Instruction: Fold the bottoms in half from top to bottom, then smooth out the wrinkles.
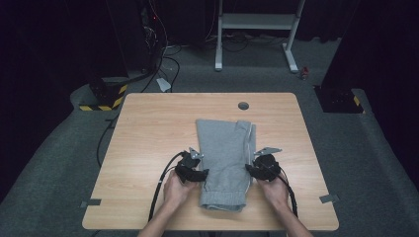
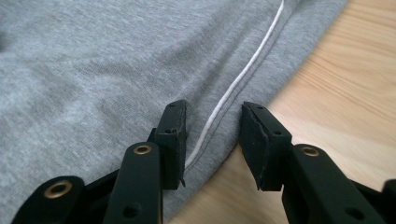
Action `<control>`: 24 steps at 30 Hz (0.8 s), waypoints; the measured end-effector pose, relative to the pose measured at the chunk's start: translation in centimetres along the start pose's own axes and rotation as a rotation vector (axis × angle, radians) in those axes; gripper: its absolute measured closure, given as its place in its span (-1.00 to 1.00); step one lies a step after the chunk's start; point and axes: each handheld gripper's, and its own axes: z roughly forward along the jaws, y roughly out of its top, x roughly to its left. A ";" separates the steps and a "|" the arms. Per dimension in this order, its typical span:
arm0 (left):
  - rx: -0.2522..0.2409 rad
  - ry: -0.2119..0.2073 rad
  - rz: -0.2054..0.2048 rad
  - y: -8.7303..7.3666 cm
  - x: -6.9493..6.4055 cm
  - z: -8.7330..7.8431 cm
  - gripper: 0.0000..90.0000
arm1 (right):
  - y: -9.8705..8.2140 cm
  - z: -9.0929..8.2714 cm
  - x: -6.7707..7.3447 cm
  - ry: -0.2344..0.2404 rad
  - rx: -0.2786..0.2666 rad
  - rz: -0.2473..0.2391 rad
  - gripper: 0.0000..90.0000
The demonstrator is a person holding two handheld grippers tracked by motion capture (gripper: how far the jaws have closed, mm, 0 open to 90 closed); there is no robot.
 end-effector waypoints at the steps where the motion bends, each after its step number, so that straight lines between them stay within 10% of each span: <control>1: 0.001 0.003 -0.009 -0.2 0.3 -0.2 -0.10 | 0.5 0.5 0.6 0.002 -0.006 -0.011 0.36; 11: -0.108 -0.014 -0.076 -1.0 2.0 -1.7 0.01 | 2.1 0.6 1.7 0.058 -0.071 -0.017 0.58; 16: -0.072 0.030 -0.118 -1.2 3.0 -0.8 0.06 | 2.9 2.1 1.3 0.029 -0.036 0.004 0.63; 24: -0.060 0.059 -0.068 -1.3 2.6 -0.4 0.08 | 2.9 2.4 1.1 0.026 -0.015 -0.007 0.86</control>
